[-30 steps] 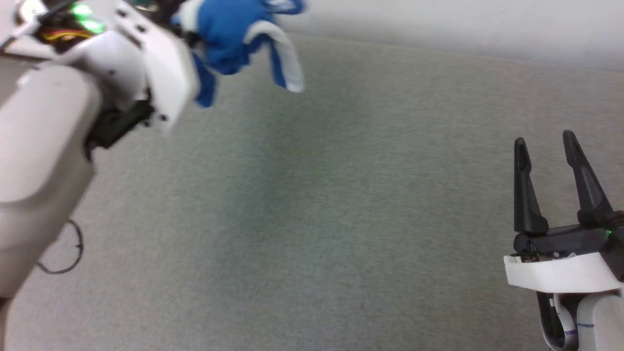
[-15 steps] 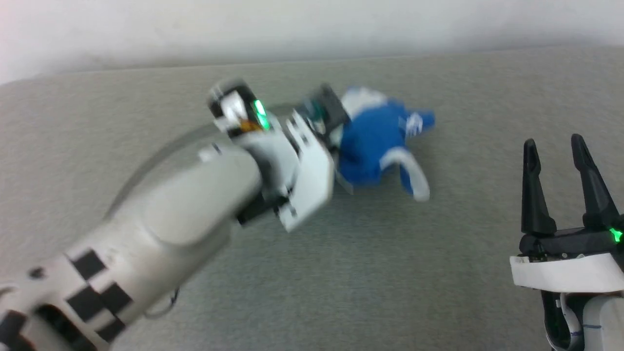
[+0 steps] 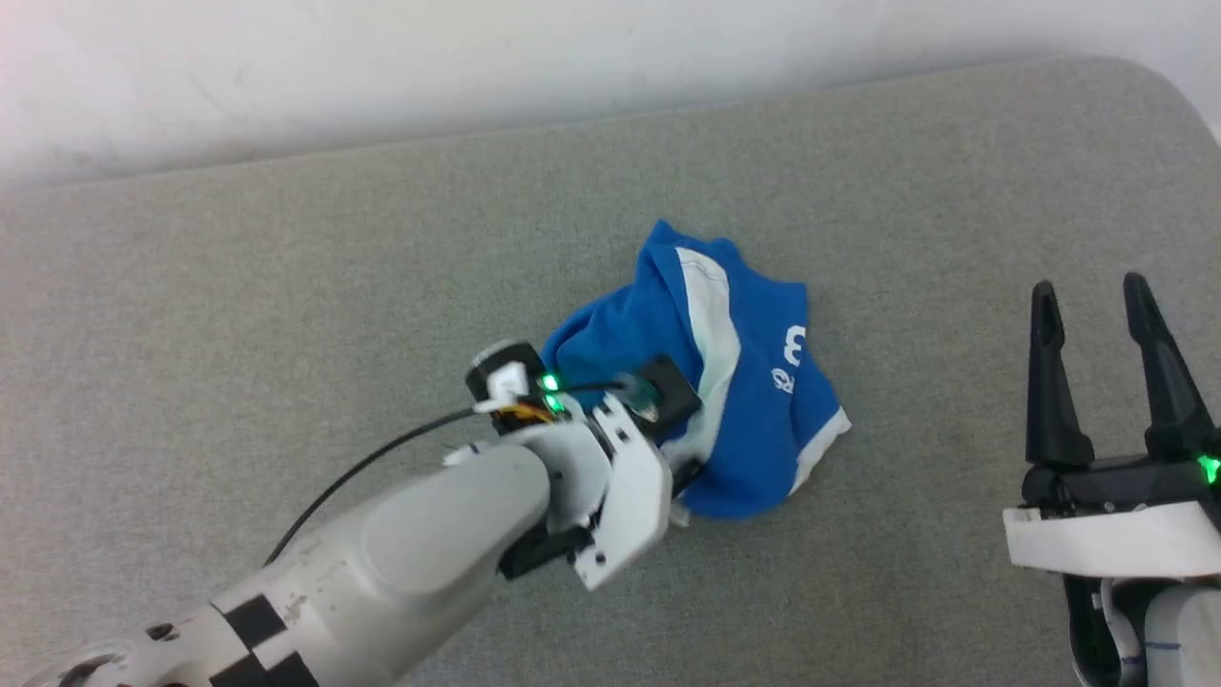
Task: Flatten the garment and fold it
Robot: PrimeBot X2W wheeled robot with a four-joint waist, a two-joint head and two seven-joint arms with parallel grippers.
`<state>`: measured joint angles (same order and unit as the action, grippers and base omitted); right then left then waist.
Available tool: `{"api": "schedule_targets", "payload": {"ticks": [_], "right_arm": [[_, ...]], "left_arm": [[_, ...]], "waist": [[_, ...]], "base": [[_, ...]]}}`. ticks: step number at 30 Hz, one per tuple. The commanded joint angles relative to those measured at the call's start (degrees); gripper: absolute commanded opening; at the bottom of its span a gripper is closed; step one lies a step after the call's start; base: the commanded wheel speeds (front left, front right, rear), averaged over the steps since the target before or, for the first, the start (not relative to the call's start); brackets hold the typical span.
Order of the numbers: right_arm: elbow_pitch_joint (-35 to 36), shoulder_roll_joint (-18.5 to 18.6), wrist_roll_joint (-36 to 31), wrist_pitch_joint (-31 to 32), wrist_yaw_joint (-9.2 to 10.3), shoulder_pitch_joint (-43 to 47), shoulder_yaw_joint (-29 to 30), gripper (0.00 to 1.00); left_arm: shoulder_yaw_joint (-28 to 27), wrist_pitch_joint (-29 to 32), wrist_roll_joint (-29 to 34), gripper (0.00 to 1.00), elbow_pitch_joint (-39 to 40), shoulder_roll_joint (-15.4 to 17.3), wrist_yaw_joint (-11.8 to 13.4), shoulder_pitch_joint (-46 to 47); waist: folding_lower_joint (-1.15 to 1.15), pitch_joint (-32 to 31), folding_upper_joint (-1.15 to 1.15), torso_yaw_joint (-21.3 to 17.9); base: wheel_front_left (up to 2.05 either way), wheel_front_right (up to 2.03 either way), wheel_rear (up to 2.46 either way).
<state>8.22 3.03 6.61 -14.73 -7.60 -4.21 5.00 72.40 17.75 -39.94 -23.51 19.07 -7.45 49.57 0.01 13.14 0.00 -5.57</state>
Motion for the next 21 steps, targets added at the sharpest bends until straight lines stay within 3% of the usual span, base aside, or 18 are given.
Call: {"api": "schedule_targets", "payload": {"ticks": [1,4,8,11,17,21], "right_arm": [[-0.2,-0.1,-0.1,-0.3,0.11,1.1,-0.2,1.0],[-0.3,-0.1,-0.2,-0.3,0.11,2.2,0.0,1.0],[-0.3,-0.1,-0.6,-0.3,0.11,3.7,0.2,1.0],[0.1,-0.1,-0.7,-0.3,0.11,4.5,0.8,1.0],[0.5,-0.1,-0.3,-0.3,0.11,5.7,2.1,1.0],[0.4,-0.1,-0.2,-0.3,0.11,5.9,2.5,1.0]], "left_arm": [[-2.0,-5.4,0.2,1.0,-0.5,-0.1,0.7,-0.7],[-6.2,-15.0,0.5,1.0,0.3,0.5,4.1,-2.1],[-11.3,-26.1,1.5,1.0,2.6,1.9,11.4,-5.3],[-15.0,-31.2,2.9,1.0,5.0,2.9,17.6,-7.8],[-26.3,-32.7,11.2,1.0,13.5,3.5,31.4,-15.7],[-35.7,-32.7,18.3,1.0,20.2,3.1,36.9,-24.3]], "waist": [[-0.01,-2.8,0.0,1.2],[-0.01,-4.8,0.0,1.9],[-0.01,-7.2,0.0,3.3],[-0.01,-8.2,0.0,4.7],[-0.01,-9.2,0.0,6.7],[-0.01,-9.3,0.0,7.3]], "base": [[0.0,0.0,0.0],[0.0,0.0,0.0],[0.0,0.0,0.0],[0.0,0.0,0.0],[0.0,0.0,0.0],[0.0,0.0,0.0]]}}
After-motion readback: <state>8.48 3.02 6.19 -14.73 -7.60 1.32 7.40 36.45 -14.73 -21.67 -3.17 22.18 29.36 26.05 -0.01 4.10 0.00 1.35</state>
